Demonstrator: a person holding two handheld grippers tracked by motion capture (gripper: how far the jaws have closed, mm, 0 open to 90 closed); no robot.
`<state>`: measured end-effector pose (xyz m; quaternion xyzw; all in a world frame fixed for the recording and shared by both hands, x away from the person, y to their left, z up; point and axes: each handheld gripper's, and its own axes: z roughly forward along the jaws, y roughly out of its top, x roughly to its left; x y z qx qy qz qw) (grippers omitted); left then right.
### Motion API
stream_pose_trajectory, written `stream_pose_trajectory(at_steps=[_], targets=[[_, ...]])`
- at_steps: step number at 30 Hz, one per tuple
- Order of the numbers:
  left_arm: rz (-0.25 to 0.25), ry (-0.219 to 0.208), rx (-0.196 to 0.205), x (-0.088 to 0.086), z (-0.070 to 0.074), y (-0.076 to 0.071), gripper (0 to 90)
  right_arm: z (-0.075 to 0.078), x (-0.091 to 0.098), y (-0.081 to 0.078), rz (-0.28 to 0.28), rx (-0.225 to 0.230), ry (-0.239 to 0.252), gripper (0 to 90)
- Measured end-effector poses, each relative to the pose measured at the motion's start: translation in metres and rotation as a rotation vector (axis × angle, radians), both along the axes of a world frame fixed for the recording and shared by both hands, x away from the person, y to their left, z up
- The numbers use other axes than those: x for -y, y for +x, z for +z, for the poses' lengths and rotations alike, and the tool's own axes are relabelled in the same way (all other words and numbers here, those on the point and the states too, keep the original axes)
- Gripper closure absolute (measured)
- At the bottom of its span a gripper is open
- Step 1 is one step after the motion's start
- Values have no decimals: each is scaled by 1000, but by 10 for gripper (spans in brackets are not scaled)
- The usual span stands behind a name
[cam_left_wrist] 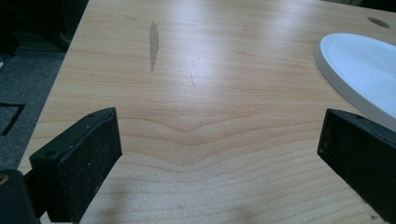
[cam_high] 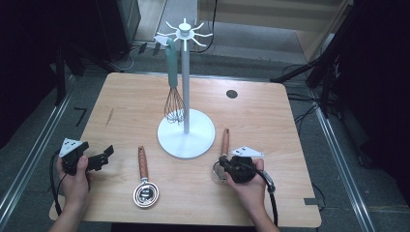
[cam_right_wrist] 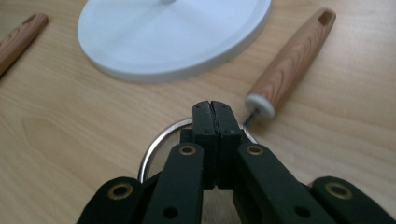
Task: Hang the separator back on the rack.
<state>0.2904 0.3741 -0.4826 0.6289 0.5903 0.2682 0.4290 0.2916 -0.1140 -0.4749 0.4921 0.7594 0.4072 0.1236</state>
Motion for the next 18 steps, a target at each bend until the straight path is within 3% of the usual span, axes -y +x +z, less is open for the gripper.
stream_pose_trajectory(at_steps=[7, 12, 18], targets=[[-3, 10, 1, 1, 0, 0, 1, -8, 10, -16, 9, -66, -35, 900], [-5, 12, -3, 1, 0, 0, 1, -16, 9, -14, 20, -109, -88, 900], [-7, 9, -3, 1, 0, 1, 1, -16, 15, -11, 13, -122, -94, 900]])
